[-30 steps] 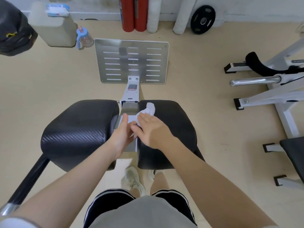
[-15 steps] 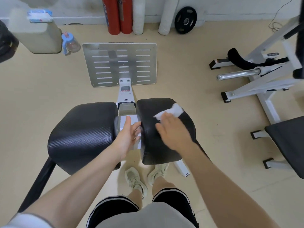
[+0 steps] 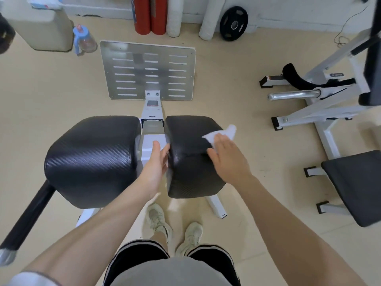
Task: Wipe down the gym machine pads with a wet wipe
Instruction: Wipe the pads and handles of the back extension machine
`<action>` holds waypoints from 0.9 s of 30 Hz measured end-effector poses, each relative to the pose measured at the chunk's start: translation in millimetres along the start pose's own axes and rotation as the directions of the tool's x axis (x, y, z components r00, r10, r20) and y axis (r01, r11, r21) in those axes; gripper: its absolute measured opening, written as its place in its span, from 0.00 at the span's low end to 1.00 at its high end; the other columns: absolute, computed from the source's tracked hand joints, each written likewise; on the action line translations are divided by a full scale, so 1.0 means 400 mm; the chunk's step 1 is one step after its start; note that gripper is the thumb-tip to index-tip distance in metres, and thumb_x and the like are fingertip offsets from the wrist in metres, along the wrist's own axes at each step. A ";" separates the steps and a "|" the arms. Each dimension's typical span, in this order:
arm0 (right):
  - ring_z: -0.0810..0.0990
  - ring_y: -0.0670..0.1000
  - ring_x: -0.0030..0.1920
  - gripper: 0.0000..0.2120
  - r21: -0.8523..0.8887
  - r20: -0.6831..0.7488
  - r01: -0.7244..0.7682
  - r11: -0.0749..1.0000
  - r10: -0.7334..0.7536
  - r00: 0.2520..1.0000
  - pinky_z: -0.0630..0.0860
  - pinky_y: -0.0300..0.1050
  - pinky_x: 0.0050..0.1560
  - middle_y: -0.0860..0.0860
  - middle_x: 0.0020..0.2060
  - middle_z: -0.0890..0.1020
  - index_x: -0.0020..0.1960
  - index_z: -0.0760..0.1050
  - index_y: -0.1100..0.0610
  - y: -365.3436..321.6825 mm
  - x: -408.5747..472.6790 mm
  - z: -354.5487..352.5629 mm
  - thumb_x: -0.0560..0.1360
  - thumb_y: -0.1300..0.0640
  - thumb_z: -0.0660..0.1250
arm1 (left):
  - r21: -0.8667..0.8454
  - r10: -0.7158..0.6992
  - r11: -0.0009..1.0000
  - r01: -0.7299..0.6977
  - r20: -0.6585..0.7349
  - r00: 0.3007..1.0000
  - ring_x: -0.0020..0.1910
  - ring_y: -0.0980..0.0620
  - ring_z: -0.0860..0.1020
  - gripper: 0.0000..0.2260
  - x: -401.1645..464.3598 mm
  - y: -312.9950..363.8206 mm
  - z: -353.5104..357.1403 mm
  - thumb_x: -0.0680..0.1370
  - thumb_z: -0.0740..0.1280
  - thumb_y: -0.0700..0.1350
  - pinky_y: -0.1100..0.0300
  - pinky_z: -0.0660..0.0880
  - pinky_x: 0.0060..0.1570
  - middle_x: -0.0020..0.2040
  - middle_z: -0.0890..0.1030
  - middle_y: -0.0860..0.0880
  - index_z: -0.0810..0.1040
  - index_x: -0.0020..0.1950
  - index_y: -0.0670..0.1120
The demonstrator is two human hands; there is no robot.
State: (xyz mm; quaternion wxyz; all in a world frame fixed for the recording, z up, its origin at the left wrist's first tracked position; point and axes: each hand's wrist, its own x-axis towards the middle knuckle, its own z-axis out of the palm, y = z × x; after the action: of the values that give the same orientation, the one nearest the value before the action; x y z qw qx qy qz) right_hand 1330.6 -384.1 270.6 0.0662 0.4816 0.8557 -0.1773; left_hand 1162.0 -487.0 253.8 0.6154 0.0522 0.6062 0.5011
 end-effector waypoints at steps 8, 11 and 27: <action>0.68 0.61 0.66 0.29 0.113 -0.150 0.083 0.990 -0.066 0.986 0.63 0.53 0.69 0.62 0.66 0.70 0.68 0.64 0.65 -0.101 -0.050 0.069 0.75 0.47 0.54 | 0.076 0.017 0.997 -0.014 -0.041 0.999 0.70 0.50 0.66 0.30 -0.019 -0.005 0.032 0.79 0.44 0.63 0.55 0.62 0.69 0.70 0.69 0.47 0.66 0.71 0.46; 0.58 0.55 0.74 0.32 0.045 -0.163 0.147 0.988 -0.138 0.977 0.48 0.50 0.74 0.58 0.73 0.62 0.73 0.58 0.63 -0.205 -0.083 0.130 0.76 0.44 0.49 | 0.057 0.008 0.998 -0.009 0.005 1.000 0.65 0.55 0.71 0.29 -0.028 -0.013 0.032 0.79 0.40 0.63 0.61 0.67 0.61 0.66 0.74 0.51 0.68 0.69 0.50; 0.56 0.57 0.74 0.32 0.065 -0.210 0.069 0.996 -0.054 0.976 0.55 0.52 0.74 0.58 0.74 0.59 0.74 0.54 0.63 0.112 -0.104 0.114 0.76 0.45 0.47 | 0.071 0.197 0.980 -0.186 -0.237 0.951 0.72 0.57 0.60 0.25 -0.099 -0.136 0.108 0.78 0.45 0.62 0.63 0.57 0.64 0.72 0.64 0.57 0.61 0.73 0.56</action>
State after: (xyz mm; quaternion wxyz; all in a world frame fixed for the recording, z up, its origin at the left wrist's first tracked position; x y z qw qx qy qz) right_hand 1387.9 -412.9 229.5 -0.0467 0.4730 0.8654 -0.1586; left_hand 1235.8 -517.3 255.8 0.4834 0.0636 0.6809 0.5465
